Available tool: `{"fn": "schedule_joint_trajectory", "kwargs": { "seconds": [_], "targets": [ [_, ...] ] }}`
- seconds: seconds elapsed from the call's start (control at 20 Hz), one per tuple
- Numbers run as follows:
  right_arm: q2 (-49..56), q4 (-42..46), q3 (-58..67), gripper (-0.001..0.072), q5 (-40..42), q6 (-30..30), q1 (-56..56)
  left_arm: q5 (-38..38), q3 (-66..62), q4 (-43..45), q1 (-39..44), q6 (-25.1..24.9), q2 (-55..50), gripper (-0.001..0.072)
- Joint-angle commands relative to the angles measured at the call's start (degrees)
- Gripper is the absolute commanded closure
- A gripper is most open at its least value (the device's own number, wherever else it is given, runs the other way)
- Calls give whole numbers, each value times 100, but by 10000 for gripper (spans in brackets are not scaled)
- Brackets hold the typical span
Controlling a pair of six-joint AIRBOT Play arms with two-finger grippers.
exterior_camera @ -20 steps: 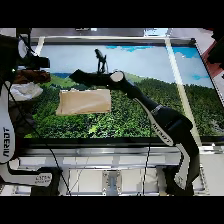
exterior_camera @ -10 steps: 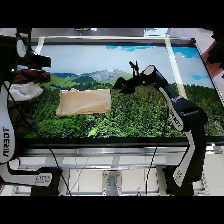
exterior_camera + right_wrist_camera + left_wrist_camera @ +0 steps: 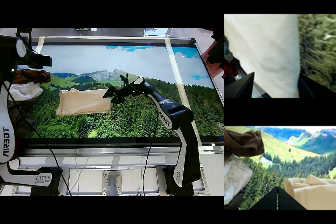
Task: Fold the shirts.
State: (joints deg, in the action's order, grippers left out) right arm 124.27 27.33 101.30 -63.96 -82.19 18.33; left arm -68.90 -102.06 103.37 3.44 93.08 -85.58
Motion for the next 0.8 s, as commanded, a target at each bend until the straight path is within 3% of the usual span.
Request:
{"fn": "schedule_joint_trajectory", "kwargs": {
  "seconds": [0.0, 0.05, 0.1, 0.15, 0.25, 0.4, 0.55, 0.75],
  "targets": [
    [173, -855, -4, 141, 116, 120, 280, 35, -7, -7, -4, -13, 2, 693],
    [192, -977, 7, 235, 31, 118, 326, 33, -7, -7, -4, -15, 2, 692],
    [190, -1158, 9, 434, -39, 149, 341, 24, -7, -7, -4, -55, 2, 692],
    [190, -1497, 57, 692, -136, 367, 313, 22, -7, -7, -4, -103, 2, 692],
    [140, -2031, 258, 688, -256, 758, 114, 7, -7, -7, -4, -122, 2, 692],
    [-188, -1408, 581, 689, -192, 566, -540, -31, -7, -7, -4, -122, 2, 692],
    [-951, 702, 588, 689, -444, -487, -1589, -94, -7, -13, -4, -120, 2, 692],
    [-2114, 3694, 584, 689, -1665, -1425, -3053, -116, -7, -120, -2, -118, 2, 693]
  ]
}}
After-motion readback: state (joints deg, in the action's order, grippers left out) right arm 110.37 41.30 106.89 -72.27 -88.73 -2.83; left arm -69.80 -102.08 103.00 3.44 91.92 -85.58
